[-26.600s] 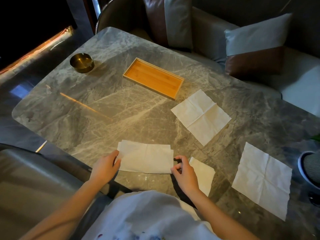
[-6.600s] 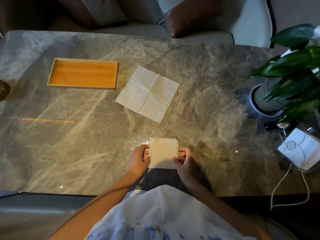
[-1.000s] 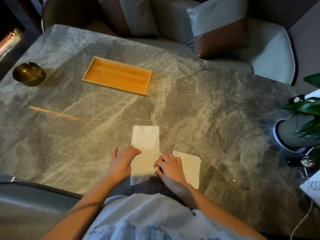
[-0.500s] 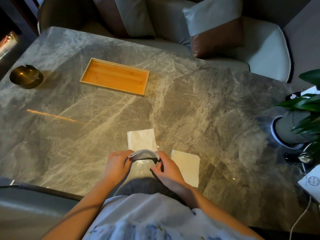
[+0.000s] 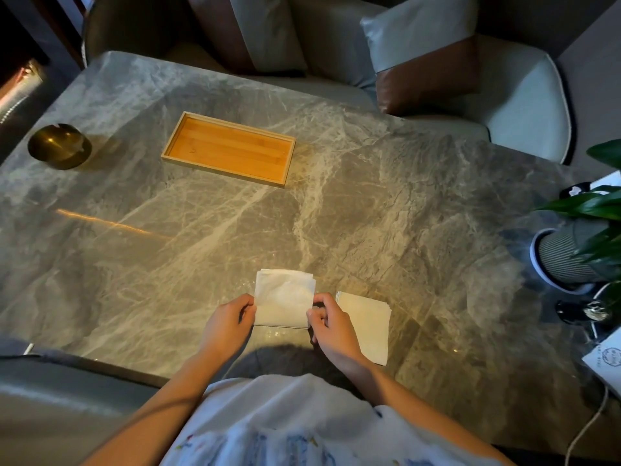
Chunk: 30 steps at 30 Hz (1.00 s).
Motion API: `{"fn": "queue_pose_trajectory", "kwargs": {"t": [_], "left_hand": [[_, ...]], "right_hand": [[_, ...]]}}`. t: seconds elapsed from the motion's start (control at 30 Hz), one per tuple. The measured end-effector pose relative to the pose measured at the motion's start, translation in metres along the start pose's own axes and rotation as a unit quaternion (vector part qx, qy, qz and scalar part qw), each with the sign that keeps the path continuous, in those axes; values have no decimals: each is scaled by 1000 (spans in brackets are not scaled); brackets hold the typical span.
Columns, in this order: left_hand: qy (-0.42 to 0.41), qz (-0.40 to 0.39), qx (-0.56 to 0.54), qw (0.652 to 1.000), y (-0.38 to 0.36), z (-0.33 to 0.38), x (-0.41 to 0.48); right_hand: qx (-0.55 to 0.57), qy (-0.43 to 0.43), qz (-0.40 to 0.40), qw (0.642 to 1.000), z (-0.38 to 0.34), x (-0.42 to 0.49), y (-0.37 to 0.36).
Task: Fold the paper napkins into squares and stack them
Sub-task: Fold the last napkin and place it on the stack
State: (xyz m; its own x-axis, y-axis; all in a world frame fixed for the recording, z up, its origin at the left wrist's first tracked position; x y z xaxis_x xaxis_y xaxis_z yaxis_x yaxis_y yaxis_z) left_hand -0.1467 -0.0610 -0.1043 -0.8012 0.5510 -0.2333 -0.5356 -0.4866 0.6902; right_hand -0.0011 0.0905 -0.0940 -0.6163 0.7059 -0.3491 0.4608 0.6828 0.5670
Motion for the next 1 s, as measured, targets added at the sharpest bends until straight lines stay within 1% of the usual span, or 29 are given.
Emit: {"fn": "queue_pose_trajectory", "kwargs": {"t": [0.23, 0.53, 0.67, 0.77, 0.83, 0.9, 0.97, 1.0], "left_hand": [[23, 12, 5, 1000, -1, -1, 3], [8, 1, 37, 999, -1, 2, 4], [9, 5, 42, 999, -4, 0, 5], [-2, 26, 54, 998, -1, -1, 3], [-60, 68, 93, 992, 4, 2, 4], [-139, 87, 131, 978, 4, 13, 4], [-218, 52, 165, 960, -7, 25, 0], [-242, 27, 181, 953, -14, 28, -2]], "right_hand": [[9, -12, -1, 1000, 4, 0, 0], [5, -10, -2, 1000, 4, 0, 1], [-13, 14, 13, 1000, 2, 1, 2], [-52, 60, 48, 996, -1, 2, 7], [-102, 129, 54, 985, -8, 3, 10], [-171, 221, 20, 960, -17, 1, 3], [-233, 296, -39, 926, -23, -5, -11], [-248, 318, -67, 912, -24, -8, -18]]}}
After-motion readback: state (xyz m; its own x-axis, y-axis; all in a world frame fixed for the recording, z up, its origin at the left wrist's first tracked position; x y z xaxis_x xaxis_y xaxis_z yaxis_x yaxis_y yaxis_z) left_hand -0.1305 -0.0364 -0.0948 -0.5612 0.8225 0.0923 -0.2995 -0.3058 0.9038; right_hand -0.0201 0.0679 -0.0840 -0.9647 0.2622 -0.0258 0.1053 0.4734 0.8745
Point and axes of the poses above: each hand's wrist, its own x-axis towards the middle knuckle, its own y-axis out of the back of the hand, z = x × y, the point moved 5 cm from there along x, towards the middle knuckle, and after that the axes turned 11 degrees about z, right-handed, at the moved point
